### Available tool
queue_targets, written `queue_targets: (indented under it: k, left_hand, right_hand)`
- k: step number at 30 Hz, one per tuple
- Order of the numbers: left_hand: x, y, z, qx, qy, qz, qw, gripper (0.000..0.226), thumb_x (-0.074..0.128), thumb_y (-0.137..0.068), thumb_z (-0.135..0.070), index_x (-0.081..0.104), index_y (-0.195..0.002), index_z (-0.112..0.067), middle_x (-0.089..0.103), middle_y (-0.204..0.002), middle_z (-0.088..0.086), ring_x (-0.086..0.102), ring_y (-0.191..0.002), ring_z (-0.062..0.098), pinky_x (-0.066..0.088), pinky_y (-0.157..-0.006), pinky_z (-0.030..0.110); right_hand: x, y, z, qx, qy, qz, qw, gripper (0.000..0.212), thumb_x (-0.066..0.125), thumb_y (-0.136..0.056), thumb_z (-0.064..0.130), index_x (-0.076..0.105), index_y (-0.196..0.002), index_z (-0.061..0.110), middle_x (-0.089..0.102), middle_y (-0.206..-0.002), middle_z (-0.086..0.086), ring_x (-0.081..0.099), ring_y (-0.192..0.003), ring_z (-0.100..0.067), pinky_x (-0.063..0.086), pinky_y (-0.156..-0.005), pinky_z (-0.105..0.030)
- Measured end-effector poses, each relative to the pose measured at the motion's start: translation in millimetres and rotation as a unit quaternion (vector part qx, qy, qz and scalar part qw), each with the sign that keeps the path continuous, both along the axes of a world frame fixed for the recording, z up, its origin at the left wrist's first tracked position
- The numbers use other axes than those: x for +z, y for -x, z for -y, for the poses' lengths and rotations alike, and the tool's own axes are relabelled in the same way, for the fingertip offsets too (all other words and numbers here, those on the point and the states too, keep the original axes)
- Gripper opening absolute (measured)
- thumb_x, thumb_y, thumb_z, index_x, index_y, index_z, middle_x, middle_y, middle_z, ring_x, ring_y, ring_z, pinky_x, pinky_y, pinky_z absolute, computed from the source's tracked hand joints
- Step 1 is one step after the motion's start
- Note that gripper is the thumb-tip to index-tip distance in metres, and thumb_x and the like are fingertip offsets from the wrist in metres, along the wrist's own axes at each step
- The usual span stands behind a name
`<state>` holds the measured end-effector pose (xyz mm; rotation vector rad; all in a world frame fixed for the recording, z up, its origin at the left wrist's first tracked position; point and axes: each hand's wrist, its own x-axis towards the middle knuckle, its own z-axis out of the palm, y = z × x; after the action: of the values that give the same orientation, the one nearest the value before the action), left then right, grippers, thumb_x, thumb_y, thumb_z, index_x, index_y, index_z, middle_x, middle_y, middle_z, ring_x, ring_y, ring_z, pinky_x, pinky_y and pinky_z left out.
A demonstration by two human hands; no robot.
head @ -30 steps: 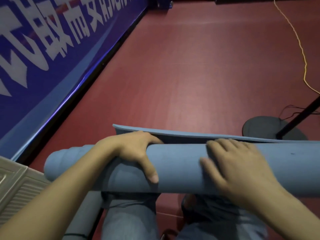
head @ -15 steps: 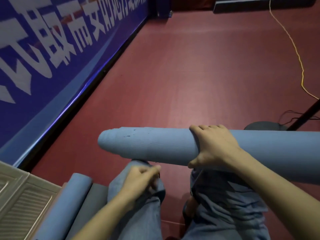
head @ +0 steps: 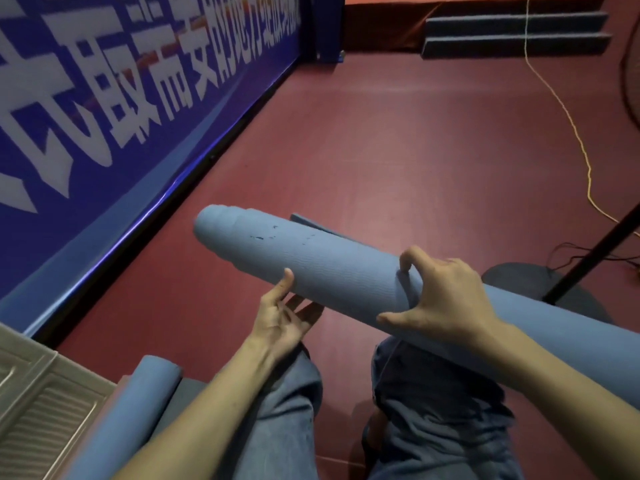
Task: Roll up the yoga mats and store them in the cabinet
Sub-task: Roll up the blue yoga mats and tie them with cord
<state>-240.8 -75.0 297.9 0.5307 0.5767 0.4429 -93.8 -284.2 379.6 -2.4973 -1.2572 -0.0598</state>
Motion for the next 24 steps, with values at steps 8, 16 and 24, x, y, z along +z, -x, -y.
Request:
queue_targets:
  k: [8, 16, 24]
  left_hand:
    - [60.4, -15.4, -16.2, -0.067, -0.295, 0.13, 0.944, 0.05, 0.103, -0.042, -0.038, 0.079, -0.083, -0.023, 0.074, -0.085, -0.012, 0.067, -0.09, 0.01, 0.059, -0.084, 0.032]
    - [71.5, -39.5, 12.3, -0.215, -0.691, -0.081, 0.686, 0.134, 0.099, -0.05, -0.026, 0.02, -0.157, -0.036, 0.04, -0.148, -0.024, 0.039, -0.128, -0.024, 0.034, -0.101, 0.003]
    - [-16.7, -2.5, 8.1, -0.262, -0.673, -0.212, 0.658, 0.123, 0.1, -0.038, -0.038, 0.04, -0.145, -0.05, 0.059, -0.135, -0.031, 0.054, -0.125, -0.01, 0.053, -0.1, 0.032]
  right_hand:
    - [51.3, -56.3, 6.4, 0.107, 0.081, -0.026, 0.991, 0.136, 0.087, -0.054, 0.058, -0.002, -0.156, 0.049, 0.069, -0.11, 0.0, 0.065, -0.109, -0.032, 0.048, -0.08, -0.037]
    - [19.7, -55.7, 0.4, 0.234, -0.081, -0.158, 0.956, 0.092, 0.095, -0.057, 0.048, 0.056, -0.138, 0.028, 0.054, -0.138, 0.014, 0.049, -0.13, -0.002, 0.04, -0.108, -0.019]
    - [-34.5, -22.2, 0.7, 0.192, -0.114, -0.285, 0.932, 0.12, 0.101, -0.058, 0.029, 0.022, -0.148, 0.038, 0.049, -0.133, 0.027, 0.059, -0.114, 0.0, 0.056, -0.083, -0.025]
